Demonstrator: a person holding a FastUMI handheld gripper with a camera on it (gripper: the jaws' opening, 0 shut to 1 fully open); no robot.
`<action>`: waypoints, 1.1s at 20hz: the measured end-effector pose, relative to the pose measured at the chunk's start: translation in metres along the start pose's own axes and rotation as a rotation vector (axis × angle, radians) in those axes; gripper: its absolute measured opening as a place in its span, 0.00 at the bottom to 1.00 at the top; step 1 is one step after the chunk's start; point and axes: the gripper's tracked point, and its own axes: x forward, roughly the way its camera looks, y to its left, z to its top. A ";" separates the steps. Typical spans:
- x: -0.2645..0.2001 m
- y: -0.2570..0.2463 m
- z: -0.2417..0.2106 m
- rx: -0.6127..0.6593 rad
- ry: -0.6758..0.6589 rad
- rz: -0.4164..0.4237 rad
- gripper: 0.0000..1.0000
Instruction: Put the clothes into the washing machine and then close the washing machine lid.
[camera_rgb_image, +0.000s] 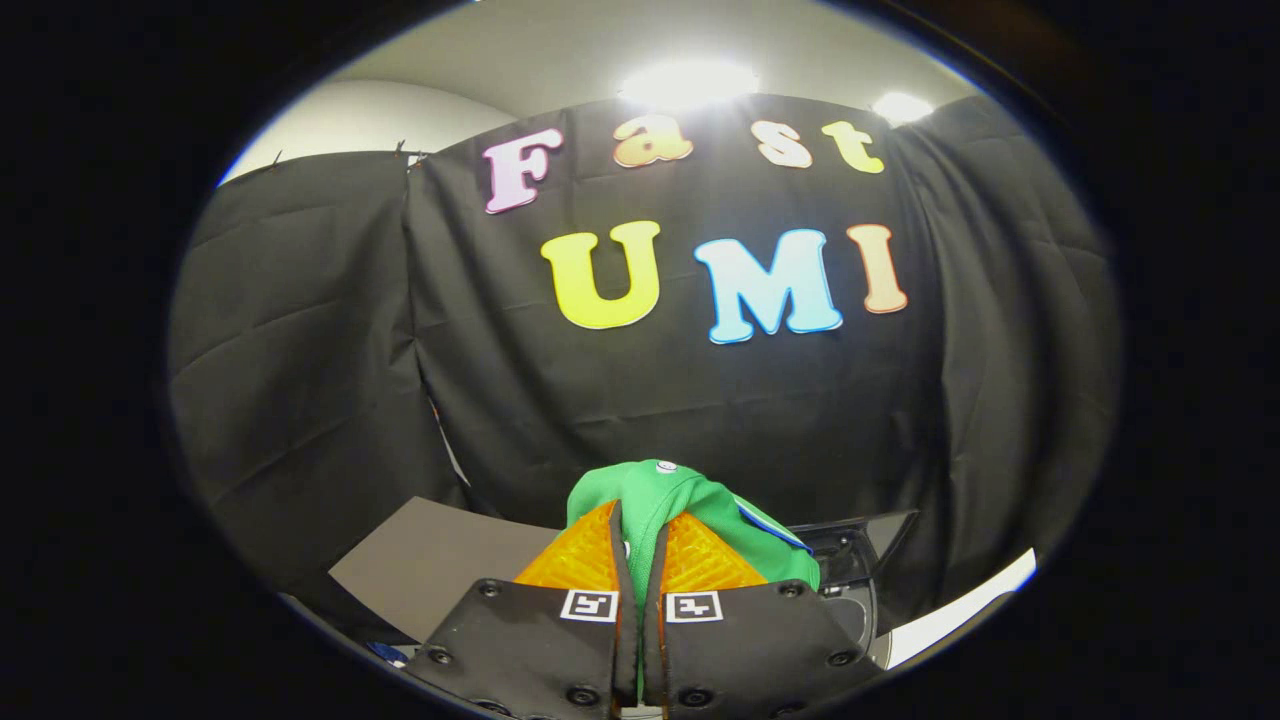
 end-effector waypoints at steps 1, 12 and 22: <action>0.000 -0.010 -0.003 0.005 0.005 -0.010 0.04; -0.007 -0.102 -0.051 0.065 0.078 -0.116 0.04; 0.004 -0.139 -0.119 0.065 0.173 -0.143 0.04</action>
